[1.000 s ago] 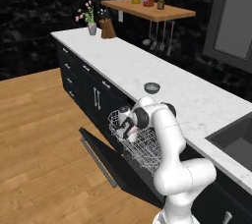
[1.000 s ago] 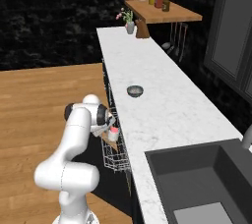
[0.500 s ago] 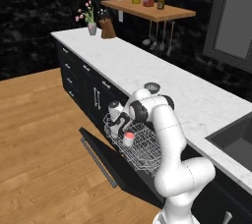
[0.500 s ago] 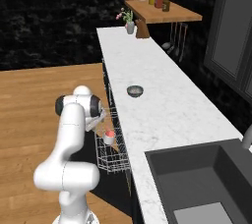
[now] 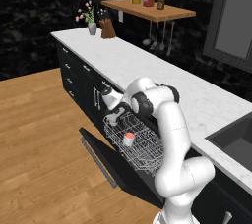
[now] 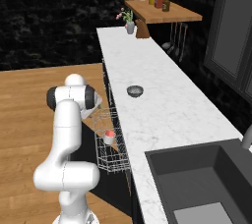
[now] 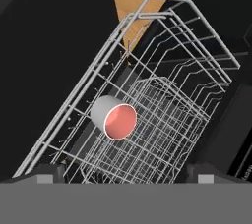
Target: Pick up the cup and bowl from the counter, place them in the dishwasher, and close the dishwasher door.
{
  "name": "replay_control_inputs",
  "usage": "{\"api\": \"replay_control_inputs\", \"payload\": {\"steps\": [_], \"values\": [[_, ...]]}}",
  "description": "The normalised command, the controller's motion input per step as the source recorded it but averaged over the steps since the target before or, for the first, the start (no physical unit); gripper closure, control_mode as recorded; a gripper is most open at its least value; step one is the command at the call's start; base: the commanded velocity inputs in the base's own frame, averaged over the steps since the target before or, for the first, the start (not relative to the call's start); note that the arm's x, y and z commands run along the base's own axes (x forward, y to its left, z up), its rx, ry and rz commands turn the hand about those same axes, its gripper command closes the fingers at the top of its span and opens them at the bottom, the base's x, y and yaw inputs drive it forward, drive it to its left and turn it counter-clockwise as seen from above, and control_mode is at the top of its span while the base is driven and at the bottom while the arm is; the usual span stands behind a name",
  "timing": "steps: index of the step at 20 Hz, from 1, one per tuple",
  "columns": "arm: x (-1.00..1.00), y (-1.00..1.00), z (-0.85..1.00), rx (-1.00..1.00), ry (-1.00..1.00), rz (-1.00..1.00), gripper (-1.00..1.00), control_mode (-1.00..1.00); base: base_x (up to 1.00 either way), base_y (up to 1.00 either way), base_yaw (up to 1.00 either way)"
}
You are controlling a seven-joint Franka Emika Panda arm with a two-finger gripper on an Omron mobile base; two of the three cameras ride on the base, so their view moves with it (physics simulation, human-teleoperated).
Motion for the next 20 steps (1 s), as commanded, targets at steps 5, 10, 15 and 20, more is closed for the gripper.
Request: {"api": "replay_control_inputs", "payload": {"steps": [5,10,15,20], "values": [[0.0,-0.02,1.0,-0.22,-0.02,0.0,-1.0,-1.0,0.0,0.0,0.0],[0.01,-0.11,1.0,-0.09,0.0,0.0,-1.0,-1.0,0.0,0.0,0.0],[-0.02,-0.59,0.99,-0.04,0.01,0.0,-1.0,-1.0,0.0,0.0,0.0],[0.0,-0.84,0.31,-0.01,0.07,0.0,-1.0,-1.0,0.0,0.0,0.0]]}}
